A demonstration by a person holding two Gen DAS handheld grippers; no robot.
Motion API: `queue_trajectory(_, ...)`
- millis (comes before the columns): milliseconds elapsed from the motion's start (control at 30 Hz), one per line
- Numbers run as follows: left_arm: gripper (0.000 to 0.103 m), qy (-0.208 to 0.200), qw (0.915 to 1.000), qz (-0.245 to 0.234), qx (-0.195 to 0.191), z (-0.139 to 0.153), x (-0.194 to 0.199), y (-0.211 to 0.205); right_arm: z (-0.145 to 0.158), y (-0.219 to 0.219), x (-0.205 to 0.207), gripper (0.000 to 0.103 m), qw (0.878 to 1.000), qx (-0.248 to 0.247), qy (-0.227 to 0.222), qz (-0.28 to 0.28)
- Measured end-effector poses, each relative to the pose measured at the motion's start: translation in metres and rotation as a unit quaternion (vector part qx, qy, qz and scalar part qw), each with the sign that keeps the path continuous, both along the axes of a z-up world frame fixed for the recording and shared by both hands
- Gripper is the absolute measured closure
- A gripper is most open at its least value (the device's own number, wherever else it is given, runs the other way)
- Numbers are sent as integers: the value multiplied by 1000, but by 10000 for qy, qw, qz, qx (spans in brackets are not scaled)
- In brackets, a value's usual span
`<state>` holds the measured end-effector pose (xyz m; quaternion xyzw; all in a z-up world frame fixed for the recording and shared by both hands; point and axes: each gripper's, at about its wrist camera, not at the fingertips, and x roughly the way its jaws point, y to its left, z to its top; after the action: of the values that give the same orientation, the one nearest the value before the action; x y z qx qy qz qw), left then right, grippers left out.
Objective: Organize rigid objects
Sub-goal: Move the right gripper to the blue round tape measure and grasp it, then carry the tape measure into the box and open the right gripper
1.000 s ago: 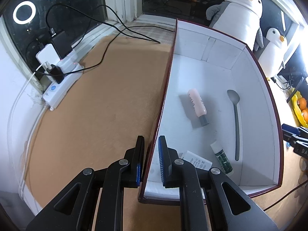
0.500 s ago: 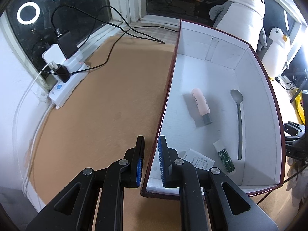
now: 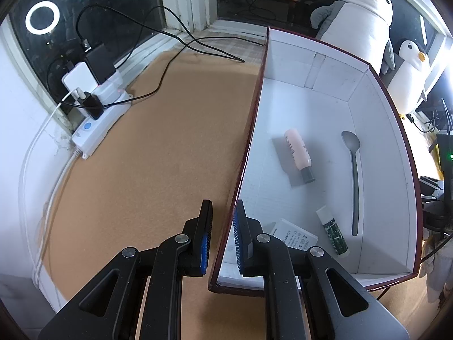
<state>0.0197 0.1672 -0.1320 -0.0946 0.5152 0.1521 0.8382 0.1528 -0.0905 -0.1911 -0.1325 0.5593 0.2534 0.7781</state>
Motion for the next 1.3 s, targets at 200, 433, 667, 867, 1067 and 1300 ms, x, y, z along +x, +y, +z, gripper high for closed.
queue_trajectory(200, 91, -1, 10000, 1, -74, -4, -1, 2, 4, -8, 0, 57, 9999, 51, 31, -150)
queue_trajectory(433, 91, -60, 9999, -42, -152, -6, -2, 4, 29, -21, -4, 57, 9991, 226, -107, -334)
queue_trajectory(667, 91, -135, 9996, -95, -240, -6, -2, 6, 80, -20, -17, 57, 9963, 528, -439, -509)
queue_trajectory(867, 91, -215, 9991, -135, -332, -7, -4, 7, 118, 5, -42, 57, 9942, 779, -699, -247)
queue_trajectory(1067, 91, -280, 9986, -196, -402, -7, -5, 9, 128, 42, -63, 57, 9940, 787, -739, 170)
queue_trajectory(1300, 91, -348, 9980, -227, -475, -8, -5, 12, 120, 74, -73, 57, 9944, 714, -691, 365)
